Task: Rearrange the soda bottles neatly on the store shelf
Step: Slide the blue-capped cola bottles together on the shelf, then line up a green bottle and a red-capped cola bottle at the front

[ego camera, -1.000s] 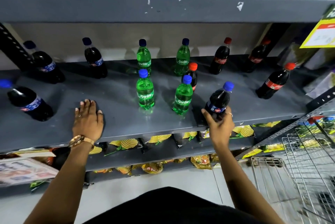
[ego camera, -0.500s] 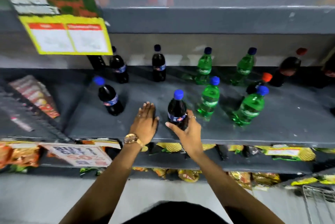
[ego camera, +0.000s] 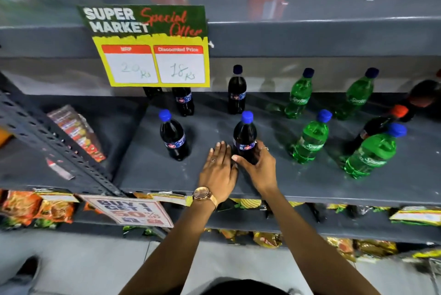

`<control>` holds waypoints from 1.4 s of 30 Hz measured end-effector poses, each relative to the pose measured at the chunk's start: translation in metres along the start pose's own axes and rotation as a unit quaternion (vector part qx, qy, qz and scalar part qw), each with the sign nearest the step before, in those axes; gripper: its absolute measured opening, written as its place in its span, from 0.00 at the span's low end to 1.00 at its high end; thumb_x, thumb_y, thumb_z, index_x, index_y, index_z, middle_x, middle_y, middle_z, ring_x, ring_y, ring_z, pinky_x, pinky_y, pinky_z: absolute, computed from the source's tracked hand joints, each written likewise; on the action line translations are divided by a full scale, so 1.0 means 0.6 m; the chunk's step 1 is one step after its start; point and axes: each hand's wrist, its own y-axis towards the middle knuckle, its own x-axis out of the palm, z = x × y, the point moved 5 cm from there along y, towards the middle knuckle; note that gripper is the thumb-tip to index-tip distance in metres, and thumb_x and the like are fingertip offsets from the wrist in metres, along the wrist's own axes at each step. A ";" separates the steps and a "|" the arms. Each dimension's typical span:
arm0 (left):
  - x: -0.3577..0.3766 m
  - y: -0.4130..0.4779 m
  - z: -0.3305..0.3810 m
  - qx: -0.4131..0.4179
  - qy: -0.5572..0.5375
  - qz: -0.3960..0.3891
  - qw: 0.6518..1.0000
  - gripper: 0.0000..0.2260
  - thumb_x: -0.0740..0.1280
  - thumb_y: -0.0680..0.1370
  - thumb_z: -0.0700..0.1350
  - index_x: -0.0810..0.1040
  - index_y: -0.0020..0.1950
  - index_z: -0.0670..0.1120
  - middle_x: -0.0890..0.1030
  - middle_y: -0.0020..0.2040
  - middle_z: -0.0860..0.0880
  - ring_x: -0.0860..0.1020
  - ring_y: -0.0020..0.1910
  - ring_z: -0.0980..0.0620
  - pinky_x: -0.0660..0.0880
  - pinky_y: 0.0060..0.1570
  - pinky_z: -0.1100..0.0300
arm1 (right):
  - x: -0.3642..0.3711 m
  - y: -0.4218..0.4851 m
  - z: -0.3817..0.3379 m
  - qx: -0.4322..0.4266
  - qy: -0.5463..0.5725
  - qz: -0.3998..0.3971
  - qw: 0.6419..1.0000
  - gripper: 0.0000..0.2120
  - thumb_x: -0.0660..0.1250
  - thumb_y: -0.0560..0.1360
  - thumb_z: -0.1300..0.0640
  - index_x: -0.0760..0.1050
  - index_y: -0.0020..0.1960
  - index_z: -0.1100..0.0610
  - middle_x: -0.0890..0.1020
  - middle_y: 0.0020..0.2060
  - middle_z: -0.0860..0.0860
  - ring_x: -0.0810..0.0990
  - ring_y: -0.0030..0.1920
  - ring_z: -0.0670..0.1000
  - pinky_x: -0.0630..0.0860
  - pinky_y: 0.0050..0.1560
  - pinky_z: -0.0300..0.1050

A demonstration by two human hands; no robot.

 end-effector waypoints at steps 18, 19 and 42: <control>0.001 -0.005 0.003 -0.007 0.012 0.018 1.000 0.27 0.51 0.81 0.50 0.52 0.76 0.39 0.55 0.79 0.41 0.50 0.79 0.47 0.43 0.78 0.54 | -0.003 -0.003 -0.009 0.031 -0.016 0.006 0.999 0.32 0.81 0.63 0.55 0.73 0.63 0.58 0.83 0.56 0.56 0.81 0.58 0.53 0.77 0.60 0.51; -0.004 -0.006 0.003 -0.022 0.000 0.029 0.999 0.27 0.52 0.81 0.50 0.52 0.76 0.39 0.55 0.79 0.40 0.50 0.79 0.46 0.44 0.78 0.53 | -0.006 -0.006 -0.014 0.036 -0.010 -0.003 0.999 0.35 0.81 0.62 0.55 0.71 0.66 0.58 0.81 0.59 0.56 0.79 0.60 0.52 0.76 0.63 0.51; 0.121 0.056 0.475 -0.157 -0.346 0.110 0.918 0.29 0.75 0.69 0.52 0.71 0.63 0.40 0.78 0.60 0.39 0.74 0.62 0.40 0.72 0.61 0.45 | -0.520 0.103 0.165 0.056 0.008 -0.096 0.994 0.34 0.79 0.63 0.67 0.70 0.64 0.56 0.77 0.61 0.55 0.75 0.64 0.54 0.71 0.68 0.43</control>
